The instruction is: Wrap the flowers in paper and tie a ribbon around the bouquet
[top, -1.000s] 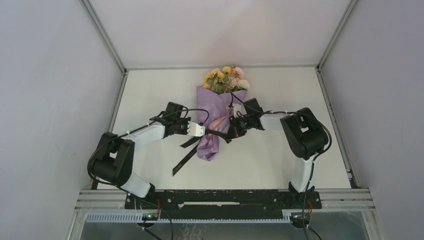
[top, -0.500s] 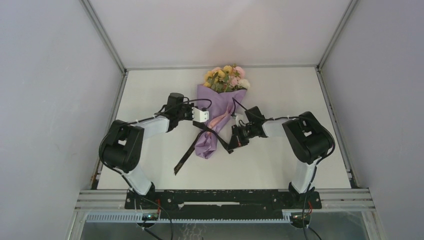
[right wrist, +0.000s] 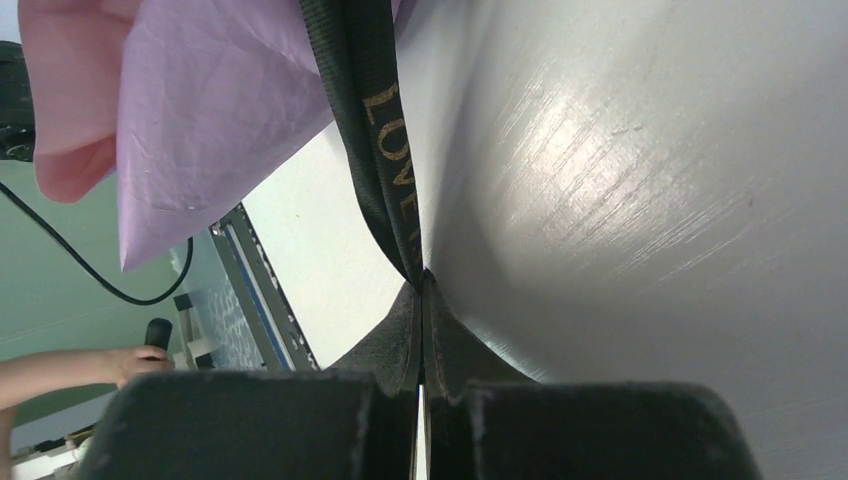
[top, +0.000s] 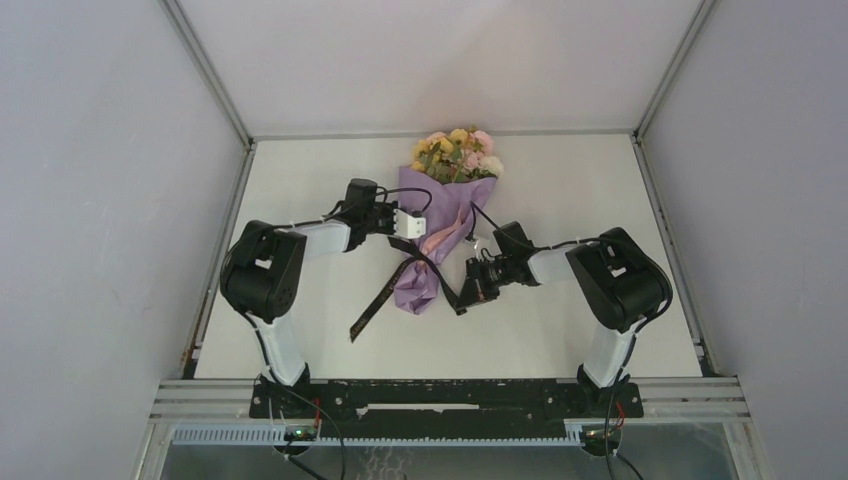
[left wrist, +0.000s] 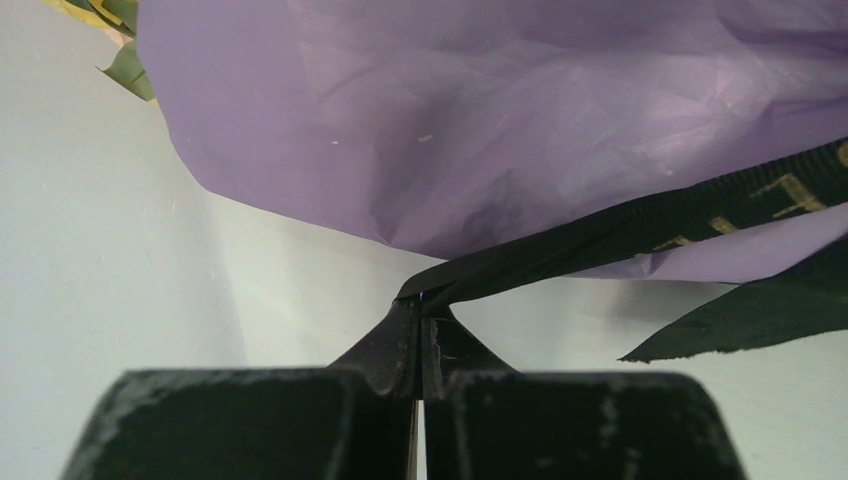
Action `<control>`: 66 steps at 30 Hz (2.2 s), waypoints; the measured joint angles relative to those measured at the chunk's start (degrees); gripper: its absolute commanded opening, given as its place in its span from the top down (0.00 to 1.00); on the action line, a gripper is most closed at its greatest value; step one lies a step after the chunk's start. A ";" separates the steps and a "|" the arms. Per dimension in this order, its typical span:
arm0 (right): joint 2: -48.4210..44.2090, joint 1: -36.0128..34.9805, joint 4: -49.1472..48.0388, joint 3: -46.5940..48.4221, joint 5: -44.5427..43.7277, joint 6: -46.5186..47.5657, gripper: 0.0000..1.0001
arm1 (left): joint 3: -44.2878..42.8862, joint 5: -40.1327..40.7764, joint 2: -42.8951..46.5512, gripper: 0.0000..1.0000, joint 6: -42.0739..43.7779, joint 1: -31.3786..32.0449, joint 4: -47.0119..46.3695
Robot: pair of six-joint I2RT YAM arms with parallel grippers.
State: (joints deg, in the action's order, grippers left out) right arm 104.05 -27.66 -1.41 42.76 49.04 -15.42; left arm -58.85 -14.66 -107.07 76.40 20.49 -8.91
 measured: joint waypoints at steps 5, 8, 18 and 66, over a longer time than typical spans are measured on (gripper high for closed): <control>-0.11 0.20 -0.96 -1.09 0.83 -1.97 1.00 | 0.00 -0.61 -0.74 1.00 0.02 0.00 0.00; -0.17 0.42 -2.21 -2.10 1.25 -3.41 1.00 | 0.00 -0.68 -0.96 1.00 0.00 0.00 0.02; -0.98 1.42 -3.04 -3.82 1.57 -6.14 0.83 | 0.02 -1.22 -0.94 1.00 -0.28 0.00 1.01; -51.10 39.10 15.37 -4.22 -25.31 -4.83 0.11 | 28.63 15.56 57.42 0.00 -66.75 -5.64 1.22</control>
State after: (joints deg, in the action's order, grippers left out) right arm 52.95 11.44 13.96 38.54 23.73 -20.25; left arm -30.22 0.91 -49.65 9.65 14.85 -7.68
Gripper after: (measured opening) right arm 0.885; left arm 0.996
